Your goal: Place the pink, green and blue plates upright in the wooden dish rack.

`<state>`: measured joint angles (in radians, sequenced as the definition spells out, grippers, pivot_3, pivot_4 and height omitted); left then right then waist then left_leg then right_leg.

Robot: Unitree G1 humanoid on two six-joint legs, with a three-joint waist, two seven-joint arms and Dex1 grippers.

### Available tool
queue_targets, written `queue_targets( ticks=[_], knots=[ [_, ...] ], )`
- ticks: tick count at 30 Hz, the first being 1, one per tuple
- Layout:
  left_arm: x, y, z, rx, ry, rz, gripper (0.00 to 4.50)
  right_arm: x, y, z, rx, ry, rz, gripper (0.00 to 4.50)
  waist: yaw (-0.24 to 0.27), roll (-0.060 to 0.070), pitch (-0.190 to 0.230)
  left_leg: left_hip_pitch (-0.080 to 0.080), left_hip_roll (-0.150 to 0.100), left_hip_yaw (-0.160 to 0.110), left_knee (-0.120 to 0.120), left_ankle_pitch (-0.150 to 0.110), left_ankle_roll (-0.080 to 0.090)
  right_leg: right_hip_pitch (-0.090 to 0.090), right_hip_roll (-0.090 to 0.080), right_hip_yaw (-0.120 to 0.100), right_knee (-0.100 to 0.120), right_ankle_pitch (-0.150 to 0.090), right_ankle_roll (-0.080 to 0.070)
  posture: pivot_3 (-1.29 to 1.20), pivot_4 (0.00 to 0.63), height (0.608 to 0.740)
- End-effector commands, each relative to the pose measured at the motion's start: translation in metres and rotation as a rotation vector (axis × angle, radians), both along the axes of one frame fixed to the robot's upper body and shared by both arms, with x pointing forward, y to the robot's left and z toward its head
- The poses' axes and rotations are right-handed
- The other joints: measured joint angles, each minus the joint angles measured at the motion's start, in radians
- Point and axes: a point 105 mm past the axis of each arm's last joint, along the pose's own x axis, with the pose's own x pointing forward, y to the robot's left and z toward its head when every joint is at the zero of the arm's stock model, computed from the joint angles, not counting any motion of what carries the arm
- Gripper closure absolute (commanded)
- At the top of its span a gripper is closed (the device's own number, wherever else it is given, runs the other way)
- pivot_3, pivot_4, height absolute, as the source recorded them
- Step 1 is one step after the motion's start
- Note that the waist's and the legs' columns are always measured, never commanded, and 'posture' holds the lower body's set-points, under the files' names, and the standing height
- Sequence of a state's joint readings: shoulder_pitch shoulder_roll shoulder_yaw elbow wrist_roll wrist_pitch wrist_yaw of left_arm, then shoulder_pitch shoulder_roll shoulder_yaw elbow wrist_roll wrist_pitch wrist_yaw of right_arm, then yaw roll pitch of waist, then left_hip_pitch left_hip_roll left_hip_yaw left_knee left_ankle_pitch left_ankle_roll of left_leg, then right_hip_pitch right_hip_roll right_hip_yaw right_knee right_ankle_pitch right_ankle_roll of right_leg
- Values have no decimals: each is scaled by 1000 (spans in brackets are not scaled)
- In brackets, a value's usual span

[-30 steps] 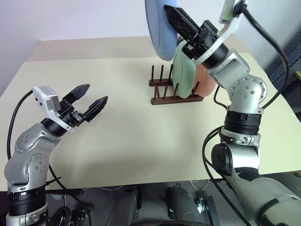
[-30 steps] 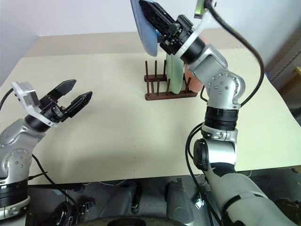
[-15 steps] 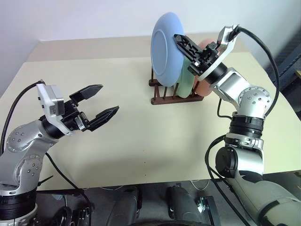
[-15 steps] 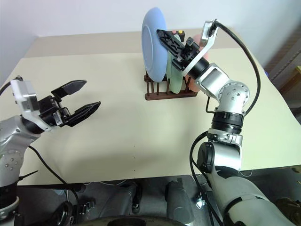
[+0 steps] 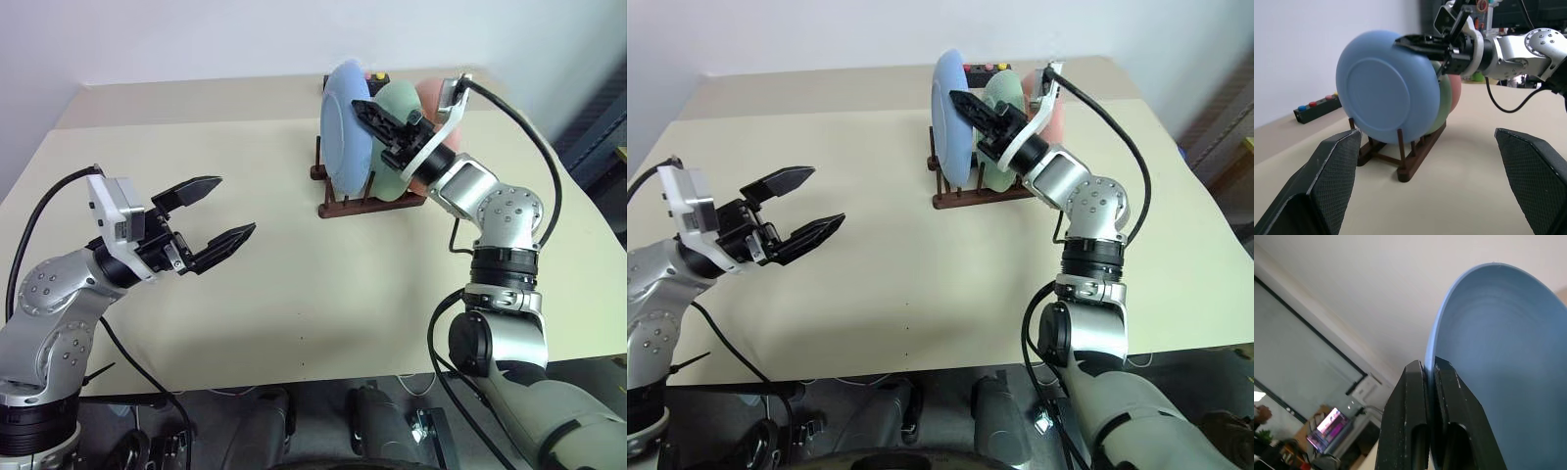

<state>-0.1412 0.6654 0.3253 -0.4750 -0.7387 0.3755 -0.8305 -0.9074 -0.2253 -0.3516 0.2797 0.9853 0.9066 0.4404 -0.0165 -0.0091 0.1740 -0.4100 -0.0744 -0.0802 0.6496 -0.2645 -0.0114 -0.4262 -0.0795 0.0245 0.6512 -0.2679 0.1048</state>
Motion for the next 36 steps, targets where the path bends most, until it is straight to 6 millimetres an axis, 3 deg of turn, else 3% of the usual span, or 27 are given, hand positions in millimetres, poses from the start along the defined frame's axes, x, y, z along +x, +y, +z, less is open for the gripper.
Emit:
queue_targets(
  ticks=[1,8,22,26,31,36],
  knots=[
    [-3,-1,6,3,-32,-6,0,-4,2,5,-20,-43,9,3487,0,0,0,0,0,0,0,0,0,0,0,0,0,0,0,0,150,740],
    [-1,-2,8,11,-44,-7,0,-6,7,17,-123,-166,-25,45,0,0,0,0,0,0,0,0,0,0,0,0,0,0,0,0,150,740],
    [1,-5,9,13,-53,-29,0,-35,14,60,-243,-443,-14,45,-1,0,0,0,0,0,0,1,-1,0,0,0,0,0,0,0,150,740],
    [2,-6,8,13,-56,-29,0,-40,7,70,-250,-498,-26,45,1,0,0,0,0,0,0,1,-1,0,0,0,0,0,0,0,150,740],
    [-1,-10,13,3,-55,-55,0,-44,-24,57,-379,-571,-51,45,7,0,0,0,0,0,0,0,0,1,0,0,-1,0,0,0,150,740],
    [-10,-22,20,24,-41,-132,0,-69,-50,23,-532,-560,61,45,5,-1,0,0,0,0,1,-1,1,2,-1,0,-2,0,0,0,150,740]
  ],
)
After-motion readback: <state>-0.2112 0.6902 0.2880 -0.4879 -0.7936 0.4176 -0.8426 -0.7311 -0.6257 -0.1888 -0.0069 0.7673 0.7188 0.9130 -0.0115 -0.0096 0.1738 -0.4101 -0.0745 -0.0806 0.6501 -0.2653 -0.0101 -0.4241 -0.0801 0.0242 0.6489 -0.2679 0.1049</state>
